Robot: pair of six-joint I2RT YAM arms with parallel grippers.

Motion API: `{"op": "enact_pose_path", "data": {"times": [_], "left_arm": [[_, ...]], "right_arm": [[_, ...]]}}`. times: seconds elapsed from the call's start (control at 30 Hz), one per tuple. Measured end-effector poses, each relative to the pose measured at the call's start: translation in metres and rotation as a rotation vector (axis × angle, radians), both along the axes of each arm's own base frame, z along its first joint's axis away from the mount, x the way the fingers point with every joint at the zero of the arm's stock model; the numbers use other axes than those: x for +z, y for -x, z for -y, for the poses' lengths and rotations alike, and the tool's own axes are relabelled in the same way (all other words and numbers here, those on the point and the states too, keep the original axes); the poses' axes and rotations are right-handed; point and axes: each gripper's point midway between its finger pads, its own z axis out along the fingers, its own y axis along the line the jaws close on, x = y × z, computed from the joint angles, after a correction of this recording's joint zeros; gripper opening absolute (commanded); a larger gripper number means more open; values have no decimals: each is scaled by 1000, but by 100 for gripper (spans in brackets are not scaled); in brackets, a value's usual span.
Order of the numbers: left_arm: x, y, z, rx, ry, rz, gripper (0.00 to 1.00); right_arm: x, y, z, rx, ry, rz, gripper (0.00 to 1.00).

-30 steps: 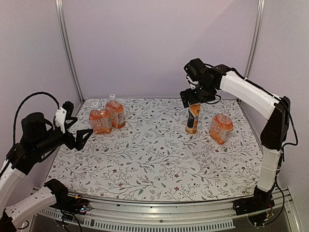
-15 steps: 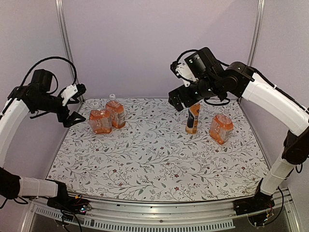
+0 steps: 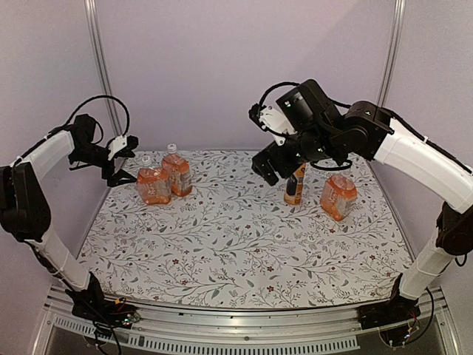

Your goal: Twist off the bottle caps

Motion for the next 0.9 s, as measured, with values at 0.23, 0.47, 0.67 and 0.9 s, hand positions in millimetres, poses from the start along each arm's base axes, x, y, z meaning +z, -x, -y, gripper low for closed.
{"op": "enact_pose_path", "data": {"times": [0.23,0.47,0.67,0.9], "left_arm": [[-10,-38,-9,-17,42,40,100],[-36,-47,-11,-85,17,32,99],[-55,-59,-12,-90,23,-2,99],[-67,-58,-3,-107,33,-32,90]], "right_arm": [[10,-1,-11,21,1,33,99],[-10,-7,-27,40,64,21,99],[-17,-12,-35,46,99,16,99],[-20,-9,-40,70,120,21,99]]}}
